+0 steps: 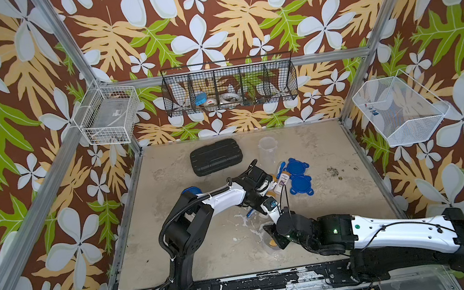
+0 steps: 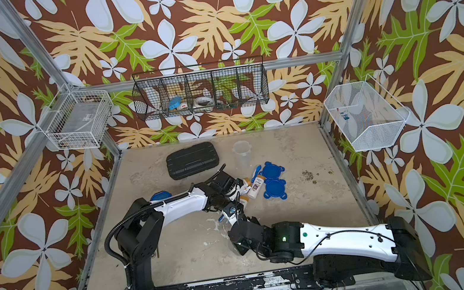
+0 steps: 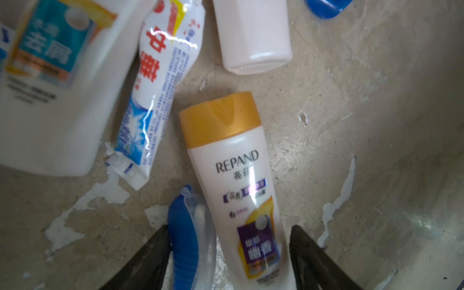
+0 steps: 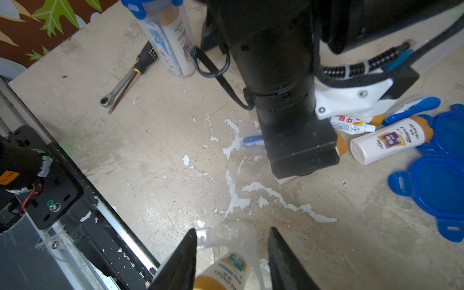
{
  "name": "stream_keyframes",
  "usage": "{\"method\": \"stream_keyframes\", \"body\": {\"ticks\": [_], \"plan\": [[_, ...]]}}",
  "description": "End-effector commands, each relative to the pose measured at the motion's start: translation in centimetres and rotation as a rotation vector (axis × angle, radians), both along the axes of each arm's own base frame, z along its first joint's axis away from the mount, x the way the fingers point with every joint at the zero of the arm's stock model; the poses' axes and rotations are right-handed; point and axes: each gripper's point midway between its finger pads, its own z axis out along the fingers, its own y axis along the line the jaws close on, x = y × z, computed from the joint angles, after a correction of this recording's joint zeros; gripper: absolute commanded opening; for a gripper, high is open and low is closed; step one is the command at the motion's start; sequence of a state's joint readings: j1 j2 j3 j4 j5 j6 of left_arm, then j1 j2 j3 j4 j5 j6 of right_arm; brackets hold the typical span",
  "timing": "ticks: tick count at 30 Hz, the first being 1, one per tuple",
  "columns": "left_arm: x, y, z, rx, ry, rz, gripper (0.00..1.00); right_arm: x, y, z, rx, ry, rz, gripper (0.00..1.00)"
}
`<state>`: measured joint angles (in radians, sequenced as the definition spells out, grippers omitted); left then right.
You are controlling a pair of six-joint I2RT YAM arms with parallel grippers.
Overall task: Pack away toiletry kits
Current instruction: Pick up the toiletry item from the center of the board.
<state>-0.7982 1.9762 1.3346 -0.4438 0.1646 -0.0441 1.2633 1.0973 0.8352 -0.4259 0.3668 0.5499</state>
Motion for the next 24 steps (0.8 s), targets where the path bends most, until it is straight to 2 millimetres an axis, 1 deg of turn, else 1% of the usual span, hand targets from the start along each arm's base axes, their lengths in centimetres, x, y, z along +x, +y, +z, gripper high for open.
{"method": "stream_keyframes", "body": {"ticks": [1, 5, 7, 9, 11, 14, 16, 20, 24], "plan": [[0.4, 0.3, 0.8, 0.028, -0.046, 0.009, 0.76, 0.1, -0.3, 1.5, 0.042, -0.008, -0.024, 0.46], [1.5, 0.7, 2.5, 0.047, -0.108, 0.051, 0.77, 0.0, -1.6, 3.6, 0.107, -0.007, -0.059, 0.47], [1.9, 0.7, 3.4, 0.047, -0.123, 0.066, 0.78, -0.2, -2.5, 4.1, 0.140, 0.000, -0.082, 0.47], [1.9, 0.4, 4.3, 0.029, -0.128, 0.065, 0.78, -0.2, -3.5, 4.6, 0.171, 0.007, -0.112, 0.48], [1.6, -0.1, 4.9, 0.002, -0.120, 0.055, 0.75, -0.2, -4.5, 4.9, 0.202, 0.012, -0.141, 0.49], [0.4, -0.7, 4.2, -0.020, -0.057, 0.021, 0.66, -0.3, -5.9, 5.1, 0.231, 0.020, -0.184, 0.50], [-0.5, -1.0, 3.1, -0.028, -0.003, -0.002, 0.63, -0.3, -6.6, 5.0, 0.244, 0.024, -0.203, 0.50], [-1.1, -0.6, 0.7, 0.022, 0.042, 0.001, 0.63, -0.4, -7.5, 4.9, 0.251, 0.026, -0.229, 0.51], [-0.8, -0.1, -0.5, 0.063, 0.040, 0.015, 0.63, -0.5, -8.1, 4.1, 0.247, 0.041, -0.251, 0.51]]}}
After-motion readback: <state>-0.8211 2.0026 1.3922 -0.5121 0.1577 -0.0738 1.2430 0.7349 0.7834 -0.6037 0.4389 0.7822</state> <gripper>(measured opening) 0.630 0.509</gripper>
